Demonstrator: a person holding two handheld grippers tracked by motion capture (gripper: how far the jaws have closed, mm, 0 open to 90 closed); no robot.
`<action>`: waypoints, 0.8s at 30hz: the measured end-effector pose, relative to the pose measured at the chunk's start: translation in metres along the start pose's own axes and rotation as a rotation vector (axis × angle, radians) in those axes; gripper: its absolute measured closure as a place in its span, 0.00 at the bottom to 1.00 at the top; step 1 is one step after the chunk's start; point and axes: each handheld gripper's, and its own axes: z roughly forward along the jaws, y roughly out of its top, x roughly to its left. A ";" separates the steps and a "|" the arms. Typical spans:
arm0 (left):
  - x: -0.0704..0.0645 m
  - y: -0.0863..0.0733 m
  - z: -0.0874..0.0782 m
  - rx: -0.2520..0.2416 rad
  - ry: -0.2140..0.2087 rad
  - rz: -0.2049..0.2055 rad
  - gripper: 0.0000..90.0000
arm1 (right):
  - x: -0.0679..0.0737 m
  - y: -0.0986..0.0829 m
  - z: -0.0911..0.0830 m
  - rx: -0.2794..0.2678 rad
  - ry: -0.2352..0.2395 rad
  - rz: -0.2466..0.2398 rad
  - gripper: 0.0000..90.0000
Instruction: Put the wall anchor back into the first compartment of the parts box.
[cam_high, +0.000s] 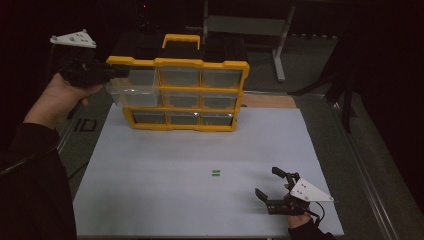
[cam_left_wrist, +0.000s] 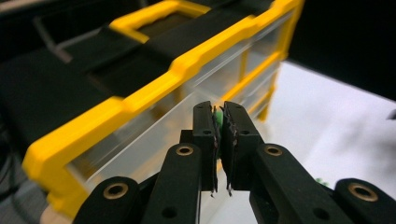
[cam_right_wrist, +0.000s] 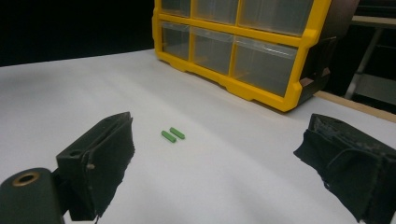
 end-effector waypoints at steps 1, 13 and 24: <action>0.000 -0.001 0.006 0.034 -0.004 -0.007 0.92 | 0.000 0.000 0.000 0.000 0.000 0.004 0.09; -0.007 -0.001 0.012 0.062 -0.029 -0.008 0.15 | -0.001 0.000 0.001 0.004 -0.001 0.001 0.09; -0.031 -0.003 0.018 -0.012 -0.105 0.024 0.01 | -0.002 0.000 0.003 0.003 -0.005 -0.008 0.09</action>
